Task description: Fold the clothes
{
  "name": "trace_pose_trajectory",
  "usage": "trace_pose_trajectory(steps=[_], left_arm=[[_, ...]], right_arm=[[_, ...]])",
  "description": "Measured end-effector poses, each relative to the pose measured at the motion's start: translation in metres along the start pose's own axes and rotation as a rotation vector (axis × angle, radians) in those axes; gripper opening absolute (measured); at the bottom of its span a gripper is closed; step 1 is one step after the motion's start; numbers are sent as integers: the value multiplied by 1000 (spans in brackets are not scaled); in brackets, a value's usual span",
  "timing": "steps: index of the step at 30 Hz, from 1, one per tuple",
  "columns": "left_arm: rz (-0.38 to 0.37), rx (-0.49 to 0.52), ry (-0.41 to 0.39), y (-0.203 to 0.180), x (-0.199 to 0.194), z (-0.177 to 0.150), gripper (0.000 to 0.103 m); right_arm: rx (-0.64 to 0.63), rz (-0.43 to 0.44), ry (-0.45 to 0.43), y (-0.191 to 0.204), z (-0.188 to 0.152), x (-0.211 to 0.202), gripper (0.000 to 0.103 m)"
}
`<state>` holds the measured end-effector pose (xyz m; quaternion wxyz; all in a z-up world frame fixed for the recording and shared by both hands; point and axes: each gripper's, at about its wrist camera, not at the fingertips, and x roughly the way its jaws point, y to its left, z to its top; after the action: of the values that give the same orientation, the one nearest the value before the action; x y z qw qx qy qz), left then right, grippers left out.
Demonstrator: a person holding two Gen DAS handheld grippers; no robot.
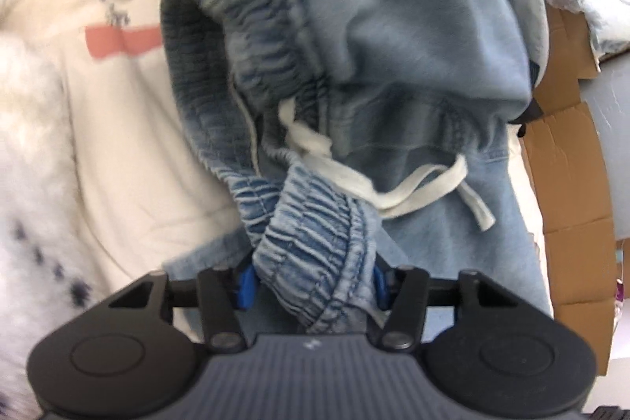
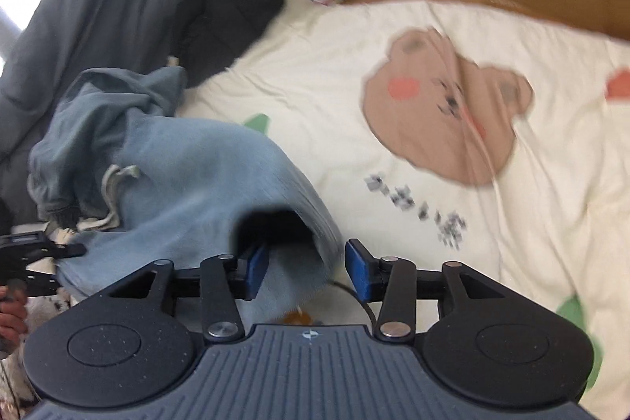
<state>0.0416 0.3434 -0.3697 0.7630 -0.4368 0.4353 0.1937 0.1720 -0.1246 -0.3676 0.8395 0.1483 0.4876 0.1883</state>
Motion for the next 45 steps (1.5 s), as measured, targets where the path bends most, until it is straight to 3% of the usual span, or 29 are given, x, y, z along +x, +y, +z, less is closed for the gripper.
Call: trace_pose_trajectory(steps=[7,22,32,34,35,45], left_arm=[[12,43,-100,-29,-35,24,51],[0,30,-186,-41,-43,57,48],[3,-5,-205,-42,-38,69,48],[3,-9,-207,-42,-39,68,48],[3,-11,-208,-42,-40,67,48],[11,-14,-214,-46,-52,59,47]], right_arm=[[160,36,5,-14,-31,15,50],[37,216,104,45,-67,61,50],[19,266,112,64,-73,88,49],[24,247,121,64,-71,91,26],[26,237,125,64,-70,92,2],[6,189,106,42,-58,42,1]])
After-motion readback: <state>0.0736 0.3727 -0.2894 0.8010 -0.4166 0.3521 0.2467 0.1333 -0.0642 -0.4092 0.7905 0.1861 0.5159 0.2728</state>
